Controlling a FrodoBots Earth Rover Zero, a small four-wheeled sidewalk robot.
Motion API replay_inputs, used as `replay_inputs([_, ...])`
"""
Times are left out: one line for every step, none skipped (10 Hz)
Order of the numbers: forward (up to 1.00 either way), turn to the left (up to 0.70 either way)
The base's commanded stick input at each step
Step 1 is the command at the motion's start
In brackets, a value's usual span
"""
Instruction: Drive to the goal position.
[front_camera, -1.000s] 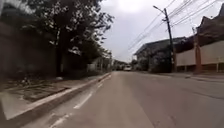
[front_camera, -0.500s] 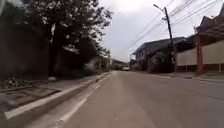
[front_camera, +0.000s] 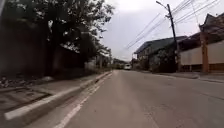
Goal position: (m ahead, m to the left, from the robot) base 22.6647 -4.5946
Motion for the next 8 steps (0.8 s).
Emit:
replay_inputs([0.70,-0.31])
replay_inputs([0.70,-0.26])
replay_inputs([0.70,-0.02])
replay_inputs([0.70,0.00])
replay_inputs([0.70,0.00])
replay_inputs([0.70,0.00])
replay_inputs([0.70,0.00])
replay_inputs([0.70,0.00])
